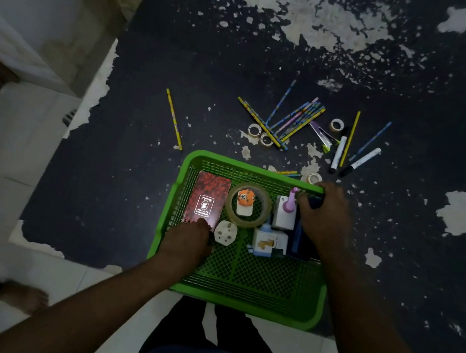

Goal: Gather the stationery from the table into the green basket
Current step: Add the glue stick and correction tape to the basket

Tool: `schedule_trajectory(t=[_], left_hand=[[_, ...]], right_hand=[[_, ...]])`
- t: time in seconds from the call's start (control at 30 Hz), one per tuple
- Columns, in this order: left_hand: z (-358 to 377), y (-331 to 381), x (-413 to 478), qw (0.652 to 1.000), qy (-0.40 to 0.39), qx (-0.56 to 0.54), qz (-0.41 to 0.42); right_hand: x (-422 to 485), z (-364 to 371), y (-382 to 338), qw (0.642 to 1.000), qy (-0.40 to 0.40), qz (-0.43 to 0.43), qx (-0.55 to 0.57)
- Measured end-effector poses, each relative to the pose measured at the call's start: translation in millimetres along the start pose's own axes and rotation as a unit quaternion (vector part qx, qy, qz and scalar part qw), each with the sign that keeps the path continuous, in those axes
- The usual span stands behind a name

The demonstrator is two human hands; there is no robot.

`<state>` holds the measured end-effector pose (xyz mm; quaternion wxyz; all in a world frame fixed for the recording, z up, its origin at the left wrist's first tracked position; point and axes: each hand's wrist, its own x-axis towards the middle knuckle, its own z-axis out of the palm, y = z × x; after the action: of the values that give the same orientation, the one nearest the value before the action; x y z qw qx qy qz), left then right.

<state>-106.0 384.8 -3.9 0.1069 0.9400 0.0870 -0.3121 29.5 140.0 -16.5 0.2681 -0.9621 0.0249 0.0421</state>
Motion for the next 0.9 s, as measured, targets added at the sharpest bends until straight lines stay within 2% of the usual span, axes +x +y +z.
schedule_trajectory(t=[0.13, 0.53, 0.9], left_hand=[[-2, 7, 2, 0.998, 0.005, 0.063, -0.019], [-12, 15, 11, 0.98, -0.041, 0.186, 0.05], [-27, 11, 15, 0.982, -0.07, 0.169, 0.035]], right_hand=[[0, -1, 1, 1.0, -0.004, -0.005, -0.005], [1, -1, 1, 1.0, -0.012, 0.007, 0.011], [2, 0, 3, 1.0, -0.005, 0.0, 0.011]])
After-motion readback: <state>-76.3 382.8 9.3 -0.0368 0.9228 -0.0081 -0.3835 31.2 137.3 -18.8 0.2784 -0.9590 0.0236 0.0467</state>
